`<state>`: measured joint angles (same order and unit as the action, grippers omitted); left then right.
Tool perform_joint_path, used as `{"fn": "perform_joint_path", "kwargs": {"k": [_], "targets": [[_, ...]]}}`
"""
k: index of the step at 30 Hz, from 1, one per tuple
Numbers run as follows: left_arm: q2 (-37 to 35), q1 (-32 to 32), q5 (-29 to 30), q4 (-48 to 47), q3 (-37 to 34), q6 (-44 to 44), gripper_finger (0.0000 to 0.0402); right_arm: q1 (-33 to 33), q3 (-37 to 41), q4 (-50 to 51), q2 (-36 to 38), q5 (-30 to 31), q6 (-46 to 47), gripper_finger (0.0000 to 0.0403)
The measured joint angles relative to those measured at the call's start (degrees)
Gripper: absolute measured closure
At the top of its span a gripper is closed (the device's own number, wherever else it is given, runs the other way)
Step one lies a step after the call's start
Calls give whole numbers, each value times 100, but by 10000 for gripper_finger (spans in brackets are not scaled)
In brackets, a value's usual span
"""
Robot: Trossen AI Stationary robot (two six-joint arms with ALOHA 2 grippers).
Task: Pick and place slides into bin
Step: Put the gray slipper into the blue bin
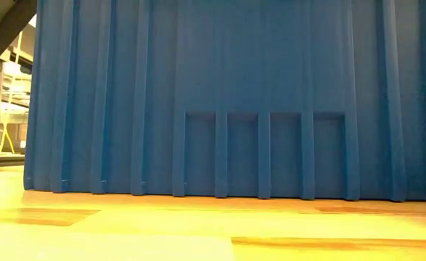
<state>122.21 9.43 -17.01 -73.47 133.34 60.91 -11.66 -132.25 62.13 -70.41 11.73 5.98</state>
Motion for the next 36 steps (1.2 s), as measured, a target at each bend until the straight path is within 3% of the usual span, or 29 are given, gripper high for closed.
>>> {"fn": "perform_joint_path", "kwargs": {"k": [9, 16, 29, 36], "targets": [[99, 74, 160, 53, 13, 117, 366, 0, 0, 37, -2, -20, -2, 186], [328, 57, -169, 363, -9, 191, 366, -1, 0, 84, -2, -20, -2, 192], [356, 31, -187, 337, -2, 198, 366, -2, 0, 110, -2, -20, -46, 192], [357, 31, -214, 72, -2, 187, 331, -1, 0, 110, -2, -20, -68, 192]]}}
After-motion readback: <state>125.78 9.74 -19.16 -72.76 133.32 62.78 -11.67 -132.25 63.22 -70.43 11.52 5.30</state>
